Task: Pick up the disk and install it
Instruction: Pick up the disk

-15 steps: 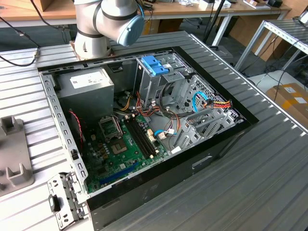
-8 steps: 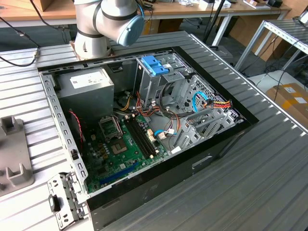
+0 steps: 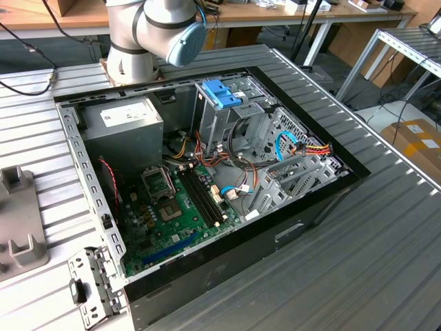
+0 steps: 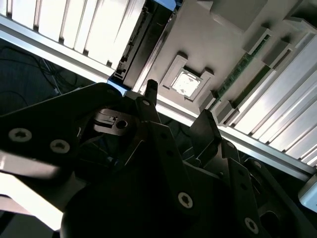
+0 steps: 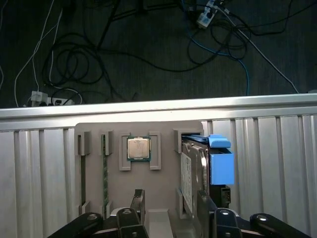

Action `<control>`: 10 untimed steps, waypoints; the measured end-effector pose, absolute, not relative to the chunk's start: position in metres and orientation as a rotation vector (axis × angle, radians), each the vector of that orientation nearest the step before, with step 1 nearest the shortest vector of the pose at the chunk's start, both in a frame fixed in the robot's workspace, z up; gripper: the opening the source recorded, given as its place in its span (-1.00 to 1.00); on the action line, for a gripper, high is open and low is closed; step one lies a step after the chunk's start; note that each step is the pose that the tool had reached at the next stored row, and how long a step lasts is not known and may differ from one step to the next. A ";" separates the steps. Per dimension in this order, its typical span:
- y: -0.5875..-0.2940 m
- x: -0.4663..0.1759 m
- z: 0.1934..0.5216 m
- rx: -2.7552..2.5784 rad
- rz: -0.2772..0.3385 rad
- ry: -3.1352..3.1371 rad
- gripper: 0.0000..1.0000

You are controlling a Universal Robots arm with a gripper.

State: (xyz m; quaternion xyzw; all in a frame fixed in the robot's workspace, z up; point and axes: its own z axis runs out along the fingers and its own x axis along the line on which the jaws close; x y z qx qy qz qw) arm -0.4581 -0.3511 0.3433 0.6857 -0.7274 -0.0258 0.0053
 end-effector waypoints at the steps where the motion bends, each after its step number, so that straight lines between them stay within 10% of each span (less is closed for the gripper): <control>1: -0.350 -0.458 0.343 2.147 -0.081 -2.278 0.08; 10: -0.336 -0.461 0.342 2.147 -0.081 -2.277 0.08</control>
